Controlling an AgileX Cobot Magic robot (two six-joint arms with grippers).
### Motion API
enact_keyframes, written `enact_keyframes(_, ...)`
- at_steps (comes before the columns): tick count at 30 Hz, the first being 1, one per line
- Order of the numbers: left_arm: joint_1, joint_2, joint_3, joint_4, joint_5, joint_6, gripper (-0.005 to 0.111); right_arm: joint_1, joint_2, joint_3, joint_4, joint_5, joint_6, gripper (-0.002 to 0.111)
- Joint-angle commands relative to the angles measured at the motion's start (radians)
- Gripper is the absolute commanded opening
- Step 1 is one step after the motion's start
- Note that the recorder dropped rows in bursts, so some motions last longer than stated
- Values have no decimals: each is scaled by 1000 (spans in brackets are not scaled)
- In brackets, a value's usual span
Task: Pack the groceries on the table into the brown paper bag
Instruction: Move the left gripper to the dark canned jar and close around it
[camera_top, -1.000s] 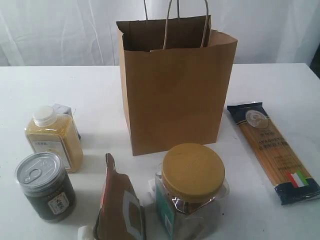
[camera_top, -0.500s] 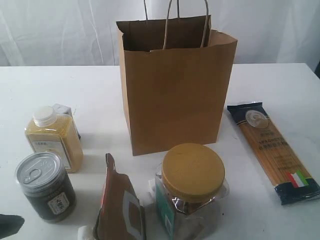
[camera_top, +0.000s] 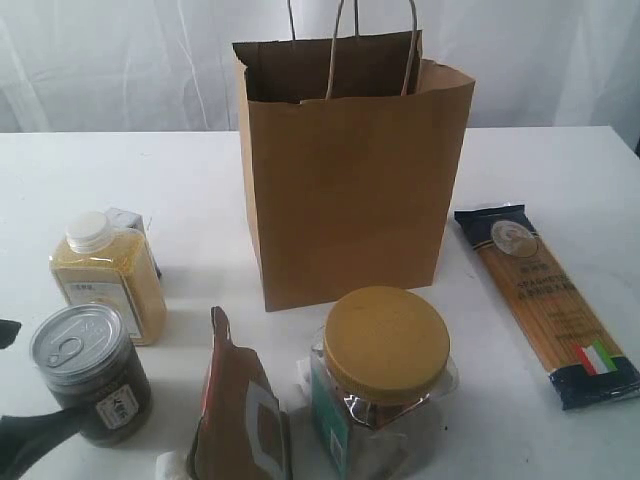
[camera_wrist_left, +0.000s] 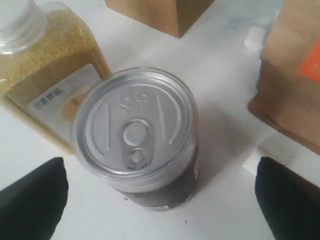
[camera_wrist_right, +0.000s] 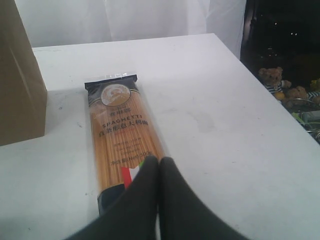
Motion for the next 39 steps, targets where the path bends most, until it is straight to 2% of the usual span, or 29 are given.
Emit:
enact_keyframes(1,3,41,49,-92,16,259,105,-6,-6,6,0,-3,0,0)
enact_keyframes(6,3,96,48,-210,16,458,105,-6,-6,6,2,-3,0,0)
enact_keyframes(9,3,145,48,-334,16,587,105,-6,-6,6,2,-3,0,0)
enact_keyframes(12,3,203,41,-396,-1,587,105,-6,-6,6,2,-3,0,0)
enact_keyframes(39,3,635,-167,-485,87,587,105,-6,-6,6,2,-3,0,0)
